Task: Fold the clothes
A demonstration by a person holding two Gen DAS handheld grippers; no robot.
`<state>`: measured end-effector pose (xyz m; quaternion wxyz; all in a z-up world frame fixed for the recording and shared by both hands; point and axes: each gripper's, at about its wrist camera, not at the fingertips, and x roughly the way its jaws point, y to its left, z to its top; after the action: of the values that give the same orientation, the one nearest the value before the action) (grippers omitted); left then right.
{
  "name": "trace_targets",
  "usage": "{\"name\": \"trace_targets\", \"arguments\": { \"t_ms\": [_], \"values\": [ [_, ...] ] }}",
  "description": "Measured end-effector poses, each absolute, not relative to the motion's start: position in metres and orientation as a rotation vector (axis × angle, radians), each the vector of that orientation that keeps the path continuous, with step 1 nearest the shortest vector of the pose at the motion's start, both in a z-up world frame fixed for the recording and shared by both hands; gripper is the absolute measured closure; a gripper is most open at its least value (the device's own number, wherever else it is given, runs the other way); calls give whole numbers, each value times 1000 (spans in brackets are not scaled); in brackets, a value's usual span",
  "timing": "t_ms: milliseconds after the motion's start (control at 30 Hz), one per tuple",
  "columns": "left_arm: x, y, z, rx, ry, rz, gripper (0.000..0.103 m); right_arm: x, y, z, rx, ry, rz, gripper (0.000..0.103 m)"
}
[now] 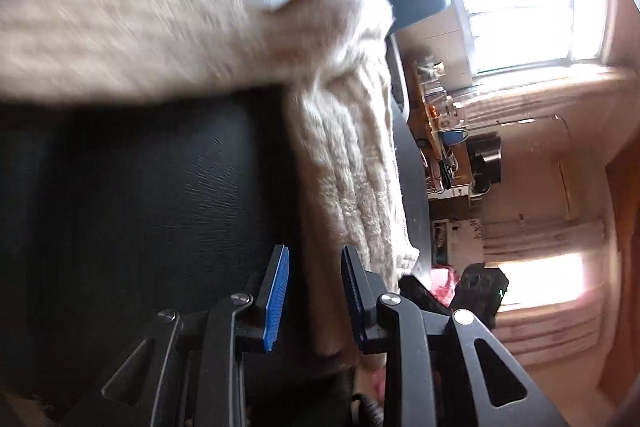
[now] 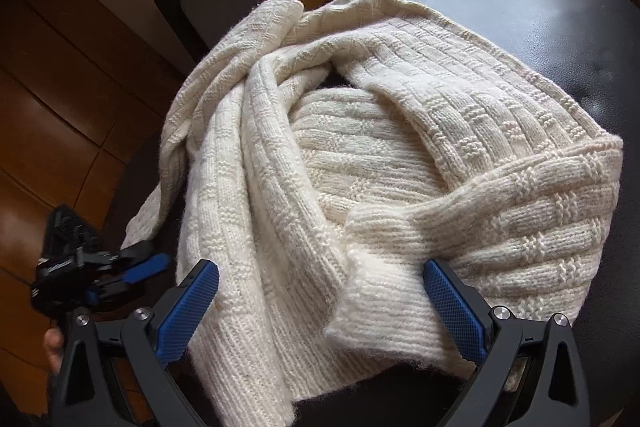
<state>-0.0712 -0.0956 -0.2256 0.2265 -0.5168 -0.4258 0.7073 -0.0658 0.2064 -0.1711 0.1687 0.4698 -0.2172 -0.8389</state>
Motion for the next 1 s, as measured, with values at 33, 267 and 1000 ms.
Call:
{"name": "trace_targets", "arguments": {
  "t_ms": [33, 267, 1000],
  "values": [
    [-76, -89, -230, -1430, -1200, 1924, 73, -65, 208, -171, 1326, -630, -2378, 0],
    [-103, -56, -248, -1444, -1308, 1882, 67, -64, 212, -173, 1273, -664, -2363, 0],
    [-47, -207, -216, -1439, -1022, 2472, 95, -115, 178, -136, 1290, -474, -2303, 0]
  ]
}}
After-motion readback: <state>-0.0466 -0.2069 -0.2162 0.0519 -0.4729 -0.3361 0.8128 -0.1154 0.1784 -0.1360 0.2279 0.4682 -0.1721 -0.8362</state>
